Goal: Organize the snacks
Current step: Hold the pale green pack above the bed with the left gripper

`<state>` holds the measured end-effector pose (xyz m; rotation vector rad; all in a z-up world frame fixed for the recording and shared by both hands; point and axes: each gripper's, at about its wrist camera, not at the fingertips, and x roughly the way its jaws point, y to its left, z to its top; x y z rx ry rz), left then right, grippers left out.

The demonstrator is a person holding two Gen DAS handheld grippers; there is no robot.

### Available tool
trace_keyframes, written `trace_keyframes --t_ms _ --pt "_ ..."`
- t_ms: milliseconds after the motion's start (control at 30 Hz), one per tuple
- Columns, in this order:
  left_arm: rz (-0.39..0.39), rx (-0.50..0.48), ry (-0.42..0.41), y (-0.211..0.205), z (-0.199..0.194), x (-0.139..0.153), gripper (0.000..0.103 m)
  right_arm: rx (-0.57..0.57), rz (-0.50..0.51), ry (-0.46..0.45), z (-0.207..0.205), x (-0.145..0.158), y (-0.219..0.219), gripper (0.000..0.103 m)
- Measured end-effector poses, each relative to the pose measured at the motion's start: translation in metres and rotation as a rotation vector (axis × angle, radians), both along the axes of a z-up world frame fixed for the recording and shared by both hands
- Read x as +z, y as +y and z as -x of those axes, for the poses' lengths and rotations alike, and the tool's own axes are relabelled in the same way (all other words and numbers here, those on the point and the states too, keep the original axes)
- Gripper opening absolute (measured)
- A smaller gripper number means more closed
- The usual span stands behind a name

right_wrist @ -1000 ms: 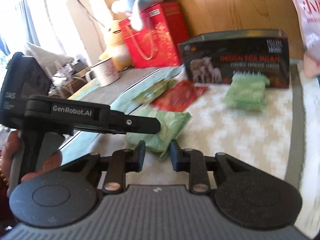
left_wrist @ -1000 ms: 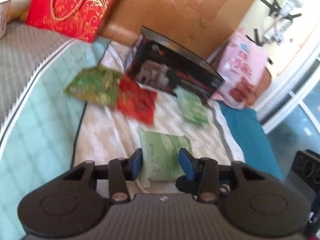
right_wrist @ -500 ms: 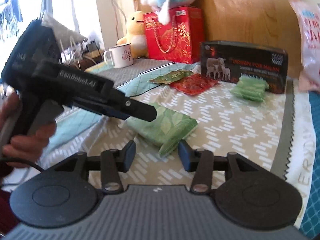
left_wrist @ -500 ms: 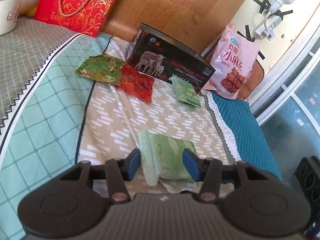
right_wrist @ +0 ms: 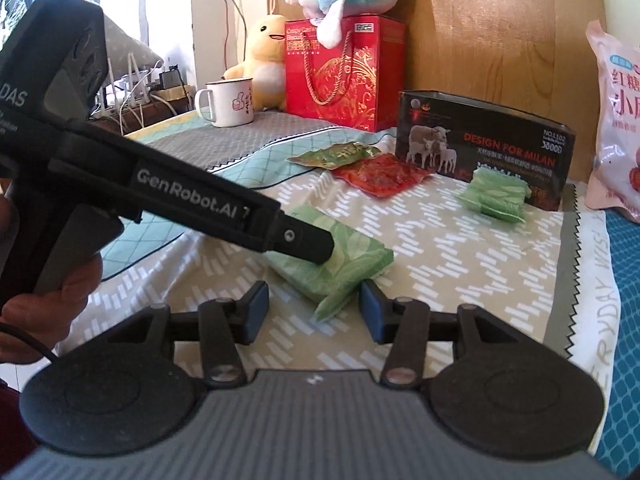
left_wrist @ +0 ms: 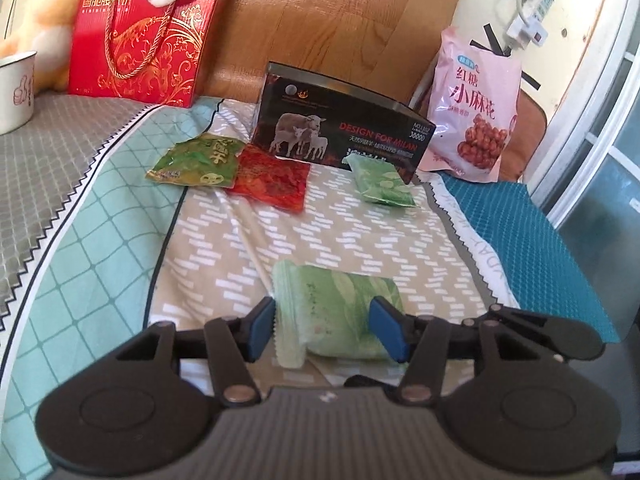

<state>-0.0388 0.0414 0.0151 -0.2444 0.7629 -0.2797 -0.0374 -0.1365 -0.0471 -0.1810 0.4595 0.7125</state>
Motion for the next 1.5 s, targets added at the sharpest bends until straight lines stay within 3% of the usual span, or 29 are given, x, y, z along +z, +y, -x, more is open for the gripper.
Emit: trace_keyframes --t_ms 1500 --pt "-0.081 0.004 -0.004 -0.008 0.0015 0.0019 0.063 -0.027 -0.002 -0.002 0.0002 -0.0001 -0.0019 0.055"
